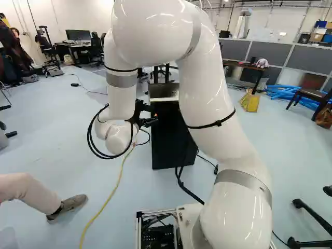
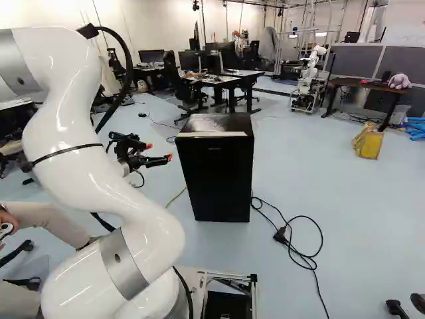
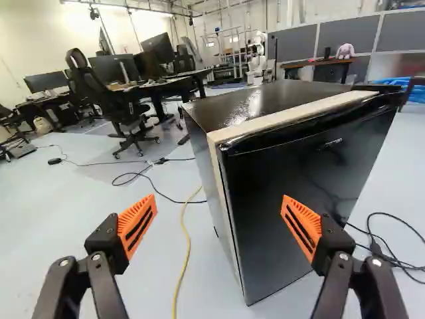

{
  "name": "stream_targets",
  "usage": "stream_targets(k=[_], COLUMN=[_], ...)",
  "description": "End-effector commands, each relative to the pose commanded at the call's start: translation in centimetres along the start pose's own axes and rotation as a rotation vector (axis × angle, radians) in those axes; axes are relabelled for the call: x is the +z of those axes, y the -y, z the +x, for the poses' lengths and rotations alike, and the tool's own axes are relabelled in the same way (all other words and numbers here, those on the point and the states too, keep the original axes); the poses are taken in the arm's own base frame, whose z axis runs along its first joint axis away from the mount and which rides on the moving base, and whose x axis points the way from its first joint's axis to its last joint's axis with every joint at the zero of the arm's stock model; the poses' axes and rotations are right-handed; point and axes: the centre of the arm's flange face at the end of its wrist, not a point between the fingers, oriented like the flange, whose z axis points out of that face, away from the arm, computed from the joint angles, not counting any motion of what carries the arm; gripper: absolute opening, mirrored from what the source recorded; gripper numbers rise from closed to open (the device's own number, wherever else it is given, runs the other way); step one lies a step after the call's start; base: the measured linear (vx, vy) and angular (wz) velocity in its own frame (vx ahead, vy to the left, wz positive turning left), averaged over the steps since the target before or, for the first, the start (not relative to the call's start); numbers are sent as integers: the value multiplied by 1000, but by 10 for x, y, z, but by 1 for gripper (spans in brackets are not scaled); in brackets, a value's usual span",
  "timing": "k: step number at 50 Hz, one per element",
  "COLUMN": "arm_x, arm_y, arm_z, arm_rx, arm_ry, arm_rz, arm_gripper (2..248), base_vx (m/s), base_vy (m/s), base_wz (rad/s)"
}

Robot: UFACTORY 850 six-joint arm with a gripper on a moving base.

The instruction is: Grab a drink from the fridge

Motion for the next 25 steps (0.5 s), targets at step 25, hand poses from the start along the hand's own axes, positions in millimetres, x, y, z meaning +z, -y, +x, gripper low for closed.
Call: stream_targets(k=[25], arm_x=[36], arm_y=[20], arm_z=[-1], arm_rx=[88], arm_ry=[-25], arm_rz=[-134], arm_gripper=[247], base_vx=[0], base_vy=[0], base_wz=[0])
